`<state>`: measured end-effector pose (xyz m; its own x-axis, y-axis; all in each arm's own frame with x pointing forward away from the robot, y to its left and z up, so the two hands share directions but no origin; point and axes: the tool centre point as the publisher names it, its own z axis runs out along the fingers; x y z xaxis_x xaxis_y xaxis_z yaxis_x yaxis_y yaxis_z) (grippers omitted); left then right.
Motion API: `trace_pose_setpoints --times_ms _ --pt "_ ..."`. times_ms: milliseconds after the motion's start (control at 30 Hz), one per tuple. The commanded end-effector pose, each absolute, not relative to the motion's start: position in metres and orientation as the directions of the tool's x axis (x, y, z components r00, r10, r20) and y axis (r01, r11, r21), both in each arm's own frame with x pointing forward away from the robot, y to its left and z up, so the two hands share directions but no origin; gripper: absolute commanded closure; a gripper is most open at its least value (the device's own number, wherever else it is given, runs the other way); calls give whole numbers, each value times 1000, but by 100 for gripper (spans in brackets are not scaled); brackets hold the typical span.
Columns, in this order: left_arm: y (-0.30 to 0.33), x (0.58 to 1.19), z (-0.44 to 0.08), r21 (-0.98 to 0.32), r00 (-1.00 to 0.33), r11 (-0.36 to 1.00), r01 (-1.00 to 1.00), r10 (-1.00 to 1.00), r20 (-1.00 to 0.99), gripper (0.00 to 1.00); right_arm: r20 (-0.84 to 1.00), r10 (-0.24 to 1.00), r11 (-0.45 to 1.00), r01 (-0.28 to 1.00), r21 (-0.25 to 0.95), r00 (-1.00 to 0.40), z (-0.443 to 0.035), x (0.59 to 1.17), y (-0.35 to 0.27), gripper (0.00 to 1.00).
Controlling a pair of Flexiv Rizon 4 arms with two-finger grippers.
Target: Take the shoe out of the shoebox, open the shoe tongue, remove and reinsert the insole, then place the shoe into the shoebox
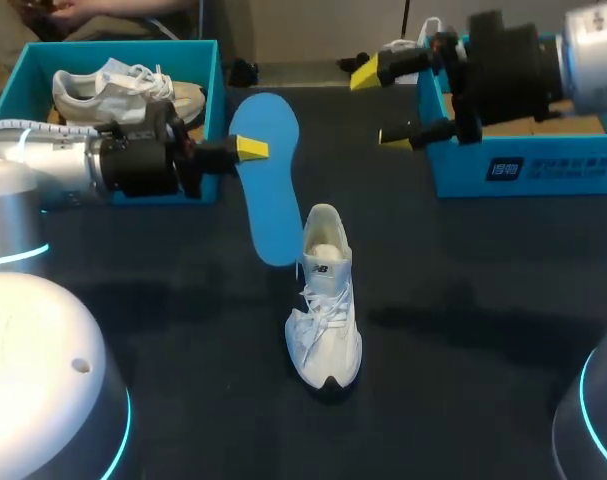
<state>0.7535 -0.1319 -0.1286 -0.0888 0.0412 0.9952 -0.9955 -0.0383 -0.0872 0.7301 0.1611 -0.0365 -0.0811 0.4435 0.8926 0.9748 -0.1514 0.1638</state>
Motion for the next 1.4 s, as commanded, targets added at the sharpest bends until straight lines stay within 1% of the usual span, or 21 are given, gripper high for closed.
trace_pose_setpoints --times_ms 33,167,300,400,700,1100,1267,1400 --pt "-138 758 -135 -85 -87 -30 -996 42 995 100 778 626 -145 973 181 -52 -23 734 170 0" --pt "-142 761 -137 -78 -79 -20 -997 43 996 100 730 682 -146 970 196 -44 -14 732 175 0" --pt "-145 764 -139 -80 -81 -12 -997 31 996 100 660 751 -147 972 181 -10 -9 731 179 0" --pt "-146 765 -140 -81 -81 -10 -997 27 996 100 628 779 -143 973 182 -3 -8 731 180 0" --pt "-149 773 -137 -83 -85 -44 -996 35 996 100 483 875 -116 978 173 18 -7 732 195 0" --pt "-147 775 -137 -72 -73 -41 -997 25 997 100 289 956 -95 981 171 42 -3 733 213 0" --pt "-147 775 -137 -72 -73 -41 -997 25 997 100 231 973 -50 980 193 5 -2 731 215 0" --pt "-147 775 -137 -72 -73 -41 -997 25 997 100 127 992 -9 981 193 -16 0 730 218 0"
